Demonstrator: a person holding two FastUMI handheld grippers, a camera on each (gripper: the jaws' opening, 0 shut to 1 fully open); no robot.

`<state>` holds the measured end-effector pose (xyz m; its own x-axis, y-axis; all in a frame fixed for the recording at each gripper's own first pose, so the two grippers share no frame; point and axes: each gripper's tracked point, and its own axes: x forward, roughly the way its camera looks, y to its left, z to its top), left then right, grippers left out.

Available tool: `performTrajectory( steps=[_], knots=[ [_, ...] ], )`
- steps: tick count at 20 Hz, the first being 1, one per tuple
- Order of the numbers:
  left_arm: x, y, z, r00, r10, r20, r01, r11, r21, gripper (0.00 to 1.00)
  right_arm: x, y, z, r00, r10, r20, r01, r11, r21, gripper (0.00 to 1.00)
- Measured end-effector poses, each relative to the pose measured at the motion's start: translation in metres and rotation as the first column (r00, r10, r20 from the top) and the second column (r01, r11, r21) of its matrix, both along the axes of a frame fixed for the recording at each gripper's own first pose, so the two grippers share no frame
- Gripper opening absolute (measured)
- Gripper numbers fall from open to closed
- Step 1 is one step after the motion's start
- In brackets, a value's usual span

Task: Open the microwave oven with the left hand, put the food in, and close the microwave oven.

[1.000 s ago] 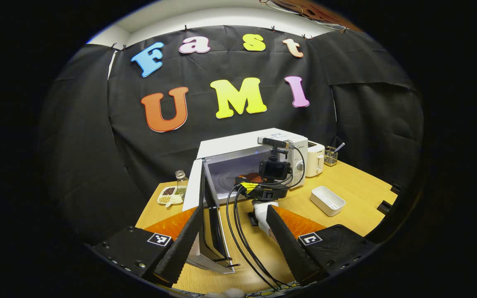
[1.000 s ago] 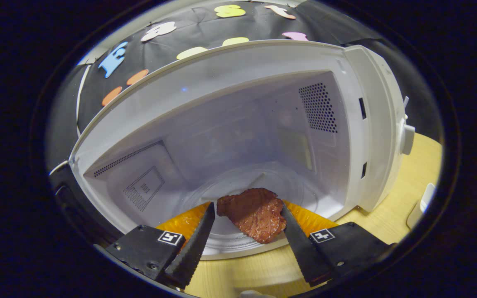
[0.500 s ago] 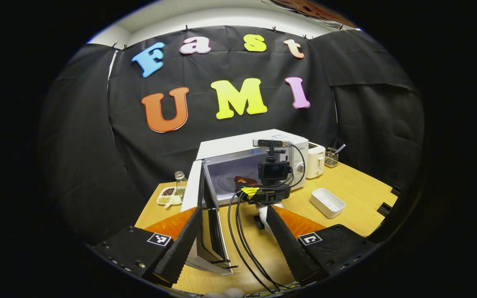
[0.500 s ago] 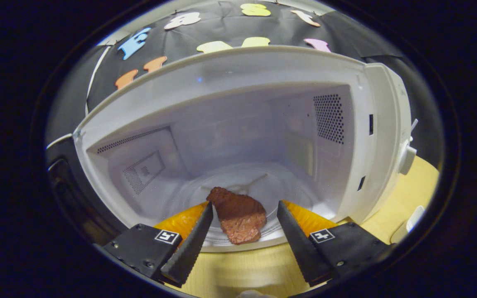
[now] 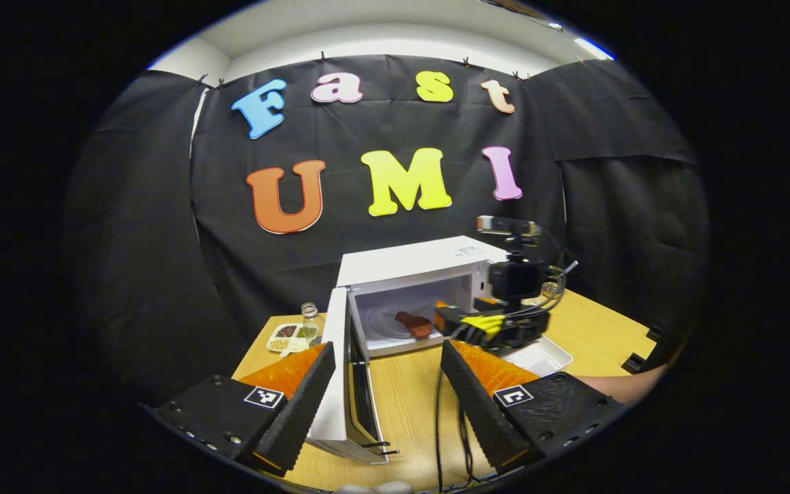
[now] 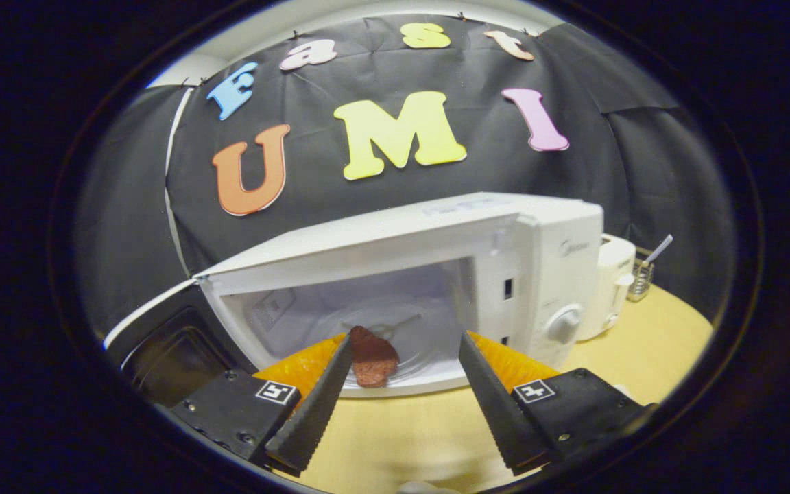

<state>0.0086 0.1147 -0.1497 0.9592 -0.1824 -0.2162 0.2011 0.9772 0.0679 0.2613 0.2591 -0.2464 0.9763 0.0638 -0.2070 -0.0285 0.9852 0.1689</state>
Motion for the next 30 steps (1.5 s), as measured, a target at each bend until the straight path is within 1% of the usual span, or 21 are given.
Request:
performTrajectory(
  steps=[5,6,7,9,10,11,12,14,15,16,17,18,21,22,23,24,25,26,28,29,30],
  knots=[
    [-0.003,0.044,0.014,0.994,0.102,0.042,-0.102,0.995,0.008,0.96,-0.073,-0.086,0.044,0.999,-0.007,-0.043,0.004,0.997,-0.072,1.00],
    [-0.003,0.055,0.013,0.991,0.124,0.043,-0.125,0.992,0.013,0.95,-0.088,-0.104,0.052,0.999,-0.024,-0.049,0.020,0.996,-0.092,0.90],
    [-0.005,0.067,0.011,0.989,0.145,0.043,-0.146,0.989,0.020,1.00,-0.102,-0.118,0.062,0.998,-0.029,-0.053,0.023,0.993,-0.113,1.00],
    [-0.008,0.086,0.003,0.981,0.190,0.035,-0.191,0.981,0.031,0.95,-0.128,-0.141,0.080,0.998,-0.041,-0.057,0.033,0.992,-0.124,1.00],
    [-0.009,0.095,-0.001,0.977,0.209,0.032,-0.210,0.977,0.031,0.95,-0.140,-0.153,0.088,0.997,-0.057,-0.059,0.049,0.990,-0.131,0.90],
    [-0.010,0.101,-0.006,0.974,0.227,0.024,-0.227,0.973,0.031,0.95,-0.150,-0.163,0.094,0.996,-0.069,-0.063,0.060,0.989,-0.133,1.00],
    [-0.010,0.109,-0.011,0.970,0.244,0.023,-0.245,0.969,0.038,0.89,-0.163,-0.172,0.098,0.995,-0.078,-0.061,0.069,0.988,-0.135,1.00],
    [-0.013,0.119,-0.019,0.963,0.269,0.022,-0.269,0.962,0.042,0.93,-0.171,-0.185,0.099,0.993,-0.091,-0.072,0.079,0.985,-0.153,1.00],
    [-0.013,0.121,-0.024,0.963,0.269,0.017,-0.269,0.962,0.039,0.89,-0.177,-0.190,0.100,0.992,-0.094,-0.080,0.080,0.984,-0.158,1.00],
    [-0.014,0.122,-0.030,0.963,0.271,0.014,-0.271,0.962,0.039,0.69,-0.183,-0.195,0.103,0.992,-0.102,-0.077,0.089,0.982,-0.164,1.00],
    [-0.013,0.122,-0.035,0.963,0.268,0.009,-0.268,0.962,0.041,0.62,-0.188,-0.199,0.107,0.991,-0.111,-0.072,0.098,0.981,-0.167,0.91],
    [-0.012,0.125,-0.043,0.961,0.275,-0.002,-0.275,0.961,0.036,0.42,-0.193,-0.201,0.108,0.990,-0.115,-0.076,0.101,0.981,-0.165,1.00],
    [-0.011,0.143,-0.069,0.944,0.330,-0.031,-0.329,0.944,0.024,0.02,-0.205,-0.200,0.109,0.990,-0.112,-0.091,0.100,0.986,-0.131,1.00],
    [-0.007,0.143,-0.080,0.946,0.322,-0.046,-0.322,0.947,0.008,0.00,-0.208,-0.201,0.107,0.989,-0.113,-0.098,0.102,0.988,-0.116,0.91],
    [-0.007,0.141,-0.094,0.946,0.317,-0.067,-0.317,0.948,0.013,0.00,-0.212,-0.201,0.105,0.988,-0.115,-0.108,0.104,0.989,-0.104,0.91],
    [-0.008,0.143,-0.100,0.945,0.317,-0.076,-0.316,0.948,0.020,0.00,-0.217,-0.200,0.101,0.986,-0.117,-0.118,0.106,0.990,-0.097,1.00],
    [-0.007,0.144,-0.104,0.946,0.315,-0.075,-0.314,0.949,0.023,0.00,-0.222,-0.202,0.099,0.985,-0.119,-0.128,0.108,0.990,-0.092,0.91],
    [-0.009,0.143,-0.111,0.946,0.311,-0.090,-0.311,0.950,0.020,0.00,-0.226,-0.202,0.098,0.984,-0.121,-0.133,0.110,0.990,-0.090,1.00],
    [-0.008,0.139,-0.124,0.945,0.304,-0.120,-0.303,0.953,0.024,0.00,-0.233,-0.203,0.098,0.982,-0.122,-0.141,0.109,0.989,-0.095,1.00],
    [-0.008,0.135,-0.128,0.947,0.296,-0.124,-0.296,0.955,0.025,0.00,-0.235,-0.204,0.101,0.983,-0.123,-0.137,0.110,0.989,-0.099,0.91],
    [-0.007,0.131,-0.131,0.949,0.289,-0.130,-0.287,0.957,0.028,0.00,-0.237,-0.205,0.101,0.983,-0.123,-0.138,0.109,0.989,-0.105,0.91]
  ],
)
